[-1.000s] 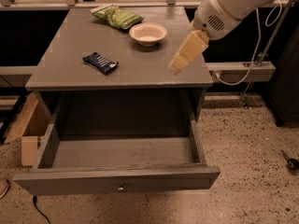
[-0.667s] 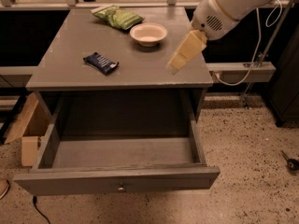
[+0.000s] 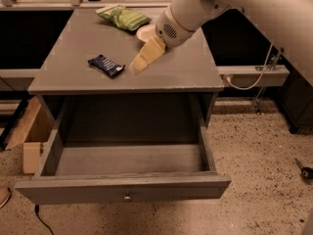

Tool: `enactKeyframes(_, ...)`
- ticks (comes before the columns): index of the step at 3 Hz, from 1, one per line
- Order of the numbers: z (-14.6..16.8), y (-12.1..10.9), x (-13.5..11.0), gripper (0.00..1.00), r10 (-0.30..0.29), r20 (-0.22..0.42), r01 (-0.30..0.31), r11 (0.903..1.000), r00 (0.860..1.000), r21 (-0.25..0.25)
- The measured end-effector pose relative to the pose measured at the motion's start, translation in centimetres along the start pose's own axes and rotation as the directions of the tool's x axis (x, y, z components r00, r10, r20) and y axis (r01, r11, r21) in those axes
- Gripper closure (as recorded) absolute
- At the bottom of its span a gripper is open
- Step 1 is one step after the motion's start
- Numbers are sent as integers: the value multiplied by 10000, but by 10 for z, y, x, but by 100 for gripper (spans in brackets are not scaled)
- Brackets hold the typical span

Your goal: Place rxbar blueberry into top drawer

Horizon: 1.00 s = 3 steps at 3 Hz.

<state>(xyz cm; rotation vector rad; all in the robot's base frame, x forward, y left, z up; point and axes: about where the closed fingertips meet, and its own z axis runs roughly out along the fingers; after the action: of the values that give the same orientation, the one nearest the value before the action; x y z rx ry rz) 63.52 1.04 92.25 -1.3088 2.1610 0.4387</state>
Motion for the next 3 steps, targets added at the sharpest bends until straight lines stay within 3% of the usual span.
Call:
enactKeyframes(1,62,0,-38,0,341,-137,-337,9989,9993,312)
enactKeyframes(3,127,-13,-61,0,1025,-5,-1024,9943,9947,309)
